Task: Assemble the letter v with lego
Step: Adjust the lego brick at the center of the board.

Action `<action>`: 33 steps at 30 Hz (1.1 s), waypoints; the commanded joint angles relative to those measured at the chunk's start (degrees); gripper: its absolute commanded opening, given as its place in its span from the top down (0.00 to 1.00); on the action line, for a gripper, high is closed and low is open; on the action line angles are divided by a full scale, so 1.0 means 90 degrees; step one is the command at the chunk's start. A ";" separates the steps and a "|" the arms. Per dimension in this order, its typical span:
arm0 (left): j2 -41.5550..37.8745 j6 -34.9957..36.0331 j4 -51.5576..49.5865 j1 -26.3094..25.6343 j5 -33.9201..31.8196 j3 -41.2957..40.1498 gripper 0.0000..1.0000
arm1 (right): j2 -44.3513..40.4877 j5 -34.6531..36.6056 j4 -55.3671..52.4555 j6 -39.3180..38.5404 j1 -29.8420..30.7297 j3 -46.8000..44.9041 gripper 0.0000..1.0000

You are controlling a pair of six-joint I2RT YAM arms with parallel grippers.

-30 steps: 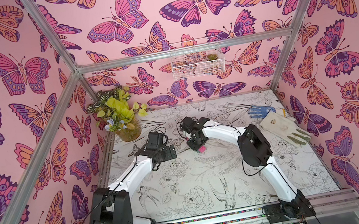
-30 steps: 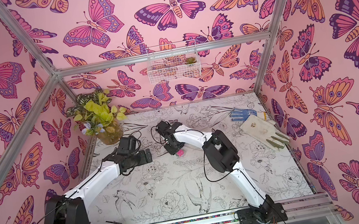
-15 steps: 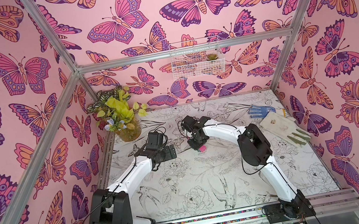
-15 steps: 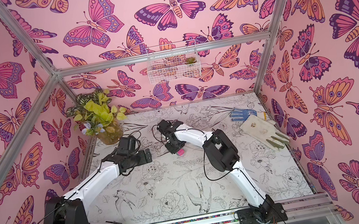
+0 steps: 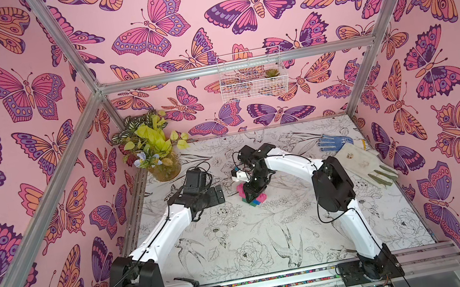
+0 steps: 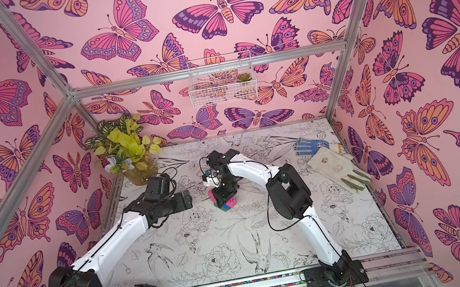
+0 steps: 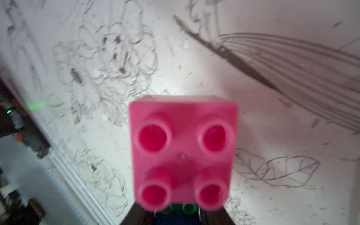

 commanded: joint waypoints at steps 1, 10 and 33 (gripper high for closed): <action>-0.0539 -0.0125 -0.0339 0.0032 0.0102 -0.0140 0.00 | -0.0229 -0.1407 -0.0732 -0.0658 -0.0062 -0.0152 0.83; -0.0961 -0.0237 -0.0554 -0.0012 0.0132 -0.0159 0.00 | 0.0123 -0.1709 -0.0529 -0.0691 0.0053 -0.0435 0.81; -0.0697 -0.0207 -0.0574 -0.0097 0.0013 -0.0083 0.00 | 0.1197 -0.1335 -0.0624 -0.0727 -0.0009 0.0236 0.64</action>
